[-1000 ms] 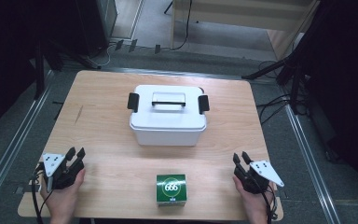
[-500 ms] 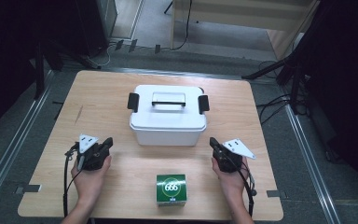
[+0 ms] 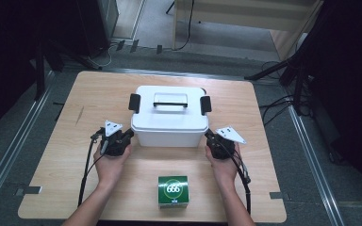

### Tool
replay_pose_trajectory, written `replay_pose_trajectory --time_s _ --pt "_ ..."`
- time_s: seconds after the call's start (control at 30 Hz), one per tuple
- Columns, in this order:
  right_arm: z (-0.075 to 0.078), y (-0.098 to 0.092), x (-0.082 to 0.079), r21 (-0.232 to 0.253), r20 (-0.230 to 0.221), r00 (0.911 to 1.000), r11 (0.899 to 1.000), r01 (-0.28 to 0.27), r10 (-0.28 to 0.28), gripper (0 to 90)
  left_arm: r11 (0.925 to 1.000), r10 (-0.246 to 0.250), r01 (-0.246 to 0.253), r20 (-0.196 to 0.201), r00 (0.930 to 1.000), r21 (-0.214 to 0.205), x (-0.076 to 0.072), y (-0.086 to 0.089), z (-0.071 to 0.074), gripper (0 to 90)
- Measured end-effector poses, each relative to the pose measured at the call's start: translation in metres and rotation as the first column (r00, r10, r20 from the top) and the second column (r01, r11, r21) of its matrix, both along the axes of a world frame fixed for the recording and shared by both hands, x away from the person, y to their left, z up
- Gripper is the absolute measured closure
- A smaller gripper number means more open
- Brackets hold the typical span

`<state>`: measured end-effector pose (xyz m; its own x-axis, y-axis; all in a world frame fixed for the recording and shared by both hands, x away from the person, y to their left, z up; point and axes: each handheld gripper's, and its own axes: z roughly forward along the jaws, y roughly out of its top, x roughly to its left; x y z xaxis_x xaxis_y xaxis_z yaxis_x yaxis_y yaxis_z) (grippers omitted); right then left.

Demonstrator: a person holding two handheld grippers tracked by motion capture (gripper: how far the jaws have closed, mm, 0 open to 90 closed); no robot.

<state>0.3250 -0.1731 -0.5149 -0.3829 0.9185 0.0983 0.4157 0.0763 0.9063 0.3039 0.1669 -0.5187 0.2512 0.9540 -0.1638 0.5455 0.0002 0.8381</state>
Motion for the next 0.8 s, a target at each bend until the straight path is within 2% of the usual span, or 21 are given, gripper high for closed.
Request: replay_pose_trajectory --time_s 0.07,0.33,0.4,0.53,0.63,0.73,0.8 --pt "-0.001 -0.001 0.001 0.013 0.000 1.0000 1.000 -0.008 0.008 90.0 1.0000 0.000 0.000 0.003 1.0000 0.006 0.001 0.000 0.000 90.0" --pt "-0.003 0.008 0.003 -0.002 0.004 0.9993 0.999 -0.038 0.038 90.0 0.9996 0.002 -0.002 -0.002 1.0000 0.028 0.003 0.005 -0.004 90.0" --pt "-0.004 0.013 0.002 -0.021 0.017 0.9988 0.999 -0.045 0.045 90.0 0.9996 0.011 -0.011 0.001 0.9999 0.026 0.002 0.008 -0.004 90.0" --pt "-0.005 0.019 0.002 -0.011 0.016 0.9991 0.999 -0.039 0.039 90.0 0.9990 0.029 -0.030 0.003 0.9996 0.034 -0.003 0.011 -0.004 90.0" --pt "-0.005 0.021 0.003 -0.008 0.015 0.9984 0.998 -0.055 0.055 90.0 0.9978 0.052 -0.051 -0.002 0.9987 0.041 -0.005 0.014 -0.004 90.0" --pt "-0.001 0.018 -0.006 -0.023 0.018 0.9992 0.999 -0.035 0.035 87.5 0.9937 0.105 -0.105 0.007 0.9944 0.037 -0.015 0.019 -0.001 90.0" --pt "0.003 0.010 -0.019 -0.021 0.021 0.9989 0.999 -0.042 0.042 87.8 0.9914 0.124 -0.125 0.017 0.9921 0.039 -0.030 0.023 0.001 90.0"
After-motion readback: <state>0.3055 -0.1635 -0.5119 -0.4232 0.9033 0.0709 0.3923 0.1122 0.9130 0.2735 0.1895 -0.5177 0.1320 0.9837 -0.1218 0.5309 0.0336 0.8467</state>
